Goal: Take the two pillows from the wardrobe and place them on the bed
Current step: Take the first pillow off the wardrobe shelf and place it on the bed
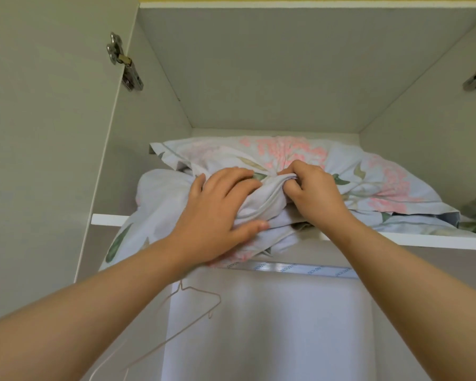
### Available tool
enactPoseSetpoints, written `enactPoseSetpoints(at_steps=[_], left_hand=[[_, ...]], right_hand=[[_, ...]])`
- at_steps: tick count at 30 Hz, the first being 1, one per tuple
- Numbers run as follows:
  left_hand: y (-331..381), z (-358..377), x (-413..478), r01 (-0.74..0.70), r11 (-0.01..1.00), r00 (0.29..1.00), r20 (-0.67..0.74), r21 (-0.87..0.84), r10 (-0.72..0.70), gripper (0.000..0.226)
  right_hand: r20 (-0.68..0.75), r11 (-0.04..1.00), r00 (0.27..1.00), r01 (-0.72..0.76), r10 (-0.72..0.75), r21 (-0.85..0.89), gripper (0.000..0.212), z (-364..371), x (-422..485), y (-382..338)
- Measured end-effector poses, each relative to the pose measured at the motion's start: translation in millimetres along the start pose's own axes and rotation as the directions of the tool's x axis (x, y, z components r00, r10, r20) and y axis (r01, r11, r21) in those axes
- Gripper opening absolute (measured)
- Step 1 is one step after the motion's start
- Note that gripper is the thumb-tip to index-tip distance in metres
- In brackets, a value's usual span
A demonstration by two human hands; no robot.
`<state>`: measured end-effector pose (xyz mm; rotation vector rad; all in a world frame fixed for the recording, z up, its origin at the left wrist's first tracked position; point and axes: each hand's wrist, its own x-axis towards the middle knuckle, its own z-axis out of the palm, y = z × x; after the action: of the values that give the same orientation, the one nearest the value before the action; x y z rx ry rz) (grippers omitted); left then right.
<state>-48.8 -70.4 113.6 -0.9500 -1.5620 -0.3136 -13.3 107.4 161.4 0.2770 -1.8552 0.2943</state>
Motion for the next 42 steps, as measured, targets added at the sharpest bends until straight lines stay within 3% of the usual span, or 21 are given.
enactPoseSetpoints(at_steps=[3,5,9,14,21,25,30,32,33,34,36,37,39,40,42], left_hand=[[-11.0,14.5,1.1,-0.077,0.974,0.997,0.013,0.211,0.076,0.073],[-20.1,18.8,14.1,-0.126,0.963,0.992,0.006,0.240,0.128,0.076],[-36.6,18.4,37.2,-0.152,0.985,0.986,-0.053,0.084,0.156,0.086],[-40.4,20.3,40.1,-0.124,0.992,0.986,-0.112,-0.034,0.119,0.079],[-44.3,13.0,43.7,-0.086,0.985,0.981,-0.188,-0.151,0.057,0.090],[-40.1,9.0,45.0,-0.093,0.988,0.988,-0.138,-0.126,0.075,0.091],[-35.9,2.8,48.7,-0.066,0.997,0.993,0.097,-0.040,0.069,0.097],[-34.1,-0.4,51.3,-0.052,0.995,0.980,0.186,-0.088,0.068,0.074],[-31.9,-3.8,53.5,-0.016,0.982,0.974,0.218,-0.191,0.058,0.059],[-28.4,-8.6,56.8,0.051,0.935,0.972,0.234,-0.352,0.035,0.045],[-24.4,-16.6,67.9,0.208,0.736,0.975,0.197,-0.644,-0.104,0.035],[-23.9,-19.7,75.0,0.238,0.712,0.971,0.162,-0.661,-0.174,0.033],[-22.9,-22.9,89.1,0.204,0.871,0.979,0.107,-0.447,-0.174,0.018],[-22.4,-21.9,95.0,0.177,0.917,0.983,0.116,-0.357,-0.145,0.024],[-19.4,-21.3,101.3,0.172,0.939,0.977,0.170,-0.298,-0.125,0.042]], right_hand=[[0.014,1.000,1.000,-0.009,0.009,0.000,0.013,-5.4,-1.1,1.8],[0.006,1.000,1.000,-0.004,0.004,0.017,0.013,-10.7,-2.4,4.8],[-0.018,0.999,1.000,0.012,-0.011,0.033,0.010,-23.1,-3.2,8.8],[-0.017,1.000,1.000,-0.006,0.006,0.018,0.012,-34.4,1.2,11.5],[-0.207,0.996,0.974,-0.082,0.089,0.042,0.014,-50.6,20.7,8.7],[-0.173,0.984,0.970,-0.165,0.174,0.067,0.034,-61.0,15.3,11.6],[-0.280,0.927,0.887,-0.322,0.367,0.193,0.025,-84.7,3.2,36.7],[-0.173,0.927,0.913,-0.347,0.368,0.144,0.029,-91.2,-4.3,41.8],[-0.090,0.925,0.924,-0.360,0.372,0.122,0.029,-92.0,-7.0,42.0],[-0.018,0.918,0.924,-0.378,0.383,0.123,0.030,-91.5,-8.7,39.7],[0.055,0.887,0.893,-0.450,0.447,0.102,0.036,-88.1,-7.5,26.6],[0.031,0.888,0.888,-0.460,0.459,0.023,0.039,-85.5,-3.8,18.0],[-0.052,0.918,0.930,-0.366,0.363,-0.149,0.040,-76.1,5.4,-0.2],[-0.042,0.938,0.954,-0.301,0.298,-0.171,0.038,-69.8,8.5,-10.8],[0.130,0.954,0.960,-0.217,0.247,-0.206,0.062,-58.2,13.9,-26.7]])
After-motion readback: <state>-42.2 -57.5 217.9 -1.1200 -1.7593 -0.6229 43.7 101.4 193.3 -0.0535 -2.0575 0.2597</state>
